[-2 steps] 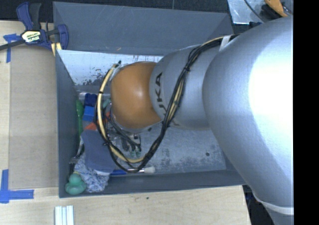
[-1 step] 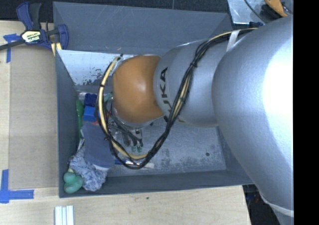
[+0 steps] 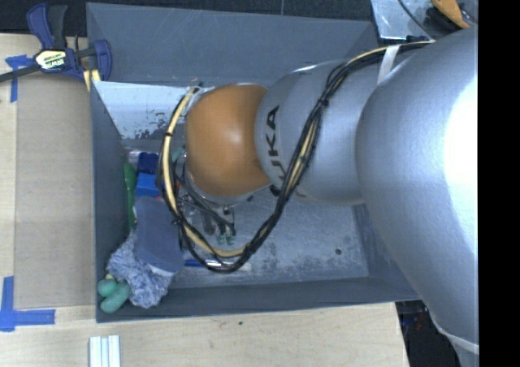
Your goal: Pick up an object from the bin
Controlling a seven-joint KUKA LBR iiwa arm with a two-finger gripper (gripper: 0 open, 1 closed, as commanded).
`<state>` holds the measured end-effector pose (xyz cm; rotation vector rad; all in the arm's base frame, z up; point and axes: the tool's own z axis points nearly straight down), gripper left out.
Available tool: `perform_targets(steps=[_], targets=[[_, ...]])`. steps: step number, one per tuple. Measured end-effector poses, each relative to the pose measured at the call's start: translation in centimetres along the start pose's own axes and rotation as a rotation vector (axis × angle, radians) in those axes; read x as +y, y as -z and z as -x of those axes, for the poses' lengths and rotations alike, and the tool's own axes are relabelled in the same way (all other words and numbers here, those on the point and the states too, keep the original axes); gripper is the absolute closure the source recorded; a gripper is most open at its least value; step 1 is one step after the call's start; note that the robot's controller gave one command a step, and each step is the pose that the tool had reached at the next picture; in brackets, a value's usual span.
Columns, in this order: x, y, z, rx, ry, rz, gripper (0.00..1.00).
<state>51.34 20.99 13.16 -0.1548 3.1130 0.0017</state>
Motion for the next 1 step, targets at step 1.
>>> perform_targets(steps=[1], targets=[[-0.02, 2.35, 0.1, -0.002, -0.002, 0.001, 1.0]])
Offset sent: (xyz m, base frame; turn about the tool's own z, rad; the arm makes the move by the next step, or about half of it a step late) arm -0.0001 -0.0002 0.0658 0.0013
